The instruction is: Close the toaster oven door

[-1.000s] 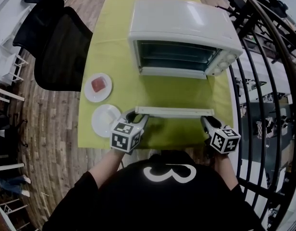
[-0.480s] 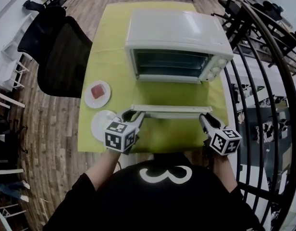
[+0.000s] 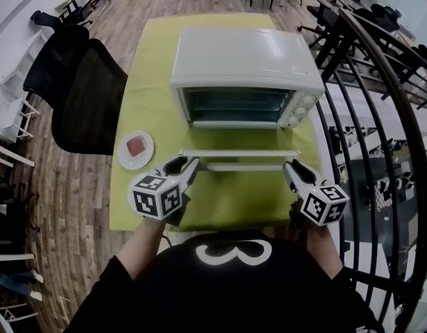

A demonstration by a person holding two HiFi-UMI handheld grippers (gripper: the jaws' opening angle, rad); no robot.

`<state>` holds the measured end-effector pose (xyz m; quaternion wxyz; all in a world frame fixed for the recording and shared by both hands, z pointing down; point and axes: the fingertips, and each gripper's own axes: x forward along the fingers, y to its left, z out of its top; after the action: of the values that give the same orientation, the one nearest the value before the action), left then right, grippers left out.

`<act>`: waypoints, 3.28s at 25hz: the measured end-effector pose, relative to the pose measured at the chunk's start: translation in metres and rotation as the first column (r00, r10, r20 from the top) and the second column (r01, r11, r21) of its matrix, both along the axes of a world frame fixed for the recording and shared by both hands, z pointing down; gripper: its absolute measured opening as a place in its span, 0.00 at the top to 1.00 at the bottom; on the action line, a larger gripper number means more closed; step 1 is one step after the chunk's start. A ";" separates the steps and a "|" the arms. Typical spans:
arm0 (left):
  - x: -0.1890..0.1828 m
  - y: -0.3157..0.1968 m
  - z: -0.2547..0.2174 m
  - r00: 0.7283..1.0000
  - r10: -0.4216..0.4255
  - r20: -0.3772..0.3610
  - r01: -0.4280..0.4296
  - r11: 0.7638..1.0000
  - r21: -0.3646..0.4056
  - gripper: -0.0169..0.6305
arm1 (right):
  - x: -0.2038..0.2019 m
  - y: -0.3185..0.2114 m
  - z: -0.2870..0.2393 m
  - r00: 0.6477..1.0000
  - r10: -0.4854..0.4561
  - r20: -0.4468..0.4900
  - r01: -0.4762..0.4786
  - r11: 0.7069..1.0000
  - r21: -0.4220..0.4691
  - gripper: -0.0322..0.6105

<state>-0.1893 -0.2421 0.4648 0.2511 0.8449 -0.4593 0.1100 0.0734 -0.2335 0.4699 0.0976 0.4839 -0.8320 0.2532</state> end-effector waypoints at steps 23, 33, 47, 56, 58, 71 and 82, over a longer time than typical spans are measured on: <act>-0.002 -0.053 -0.054 0.980 -0.039 -0.196 0.028 0.998 -0.060 0.78 | 0.001 -0.049 -0.062 0.999 -0.045 0.027 0.041 0.993 0.114 0.78; -0.001 -0.087 -0.071 0.924 -0.062 -0.378 0.010 0.991 -0.136 0.78 | -0.002 -0.084 -0.087 0.999 -0.035 0.030 0.030 0.987 0.160 0.78; -0.005 -0.131 -0.081 0.838 -0.098 -0.536 0.003 0.985 -0.175 0.76 | -0.003 -0.128 -0.102 0.999 -0.028 0.044 0.019 0.982 0.189 0.78; 0.000 -0.142 -0.087 0.768 -0.090 -0.634 -0.035 0.983 -0.182 0.75 | -0.006 -0.143 -0.105 0.999 -0.030 0.037 0.022 0.976 0.217 0.78; 0.000 -0.142 -0.087 0.769 -0.084 -0.634 -0.039 0.983 -0.177 0.75 | -0.005 -0.144 -0.105 0.999 -0.028 0.044 0.018 0.975 0.221 0.78; -0.020 -0.117 -0.100 0.846 -0.063 -0.529 0.032 0.997 -0.067 0.75 | -0.009 -0.117 -0.120 0.999 -0.029 -0.028 0.035 0.957 0.287 0.79; 0.025 -0.018 -0.136 0.985 0.087 -0.151 -0.043 0.961 0.273 0.92 | -0.063 -0.019 -0.133 0.971 -0.240 0.017 0.222 0.919 0.325 0.95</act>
<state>-0.1646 -0.2606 0.3287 0.1666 0.8920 -0.4201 -0.0139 0.0106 -0.2522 0.3370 0.0236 0.3845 -0.9156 0.1150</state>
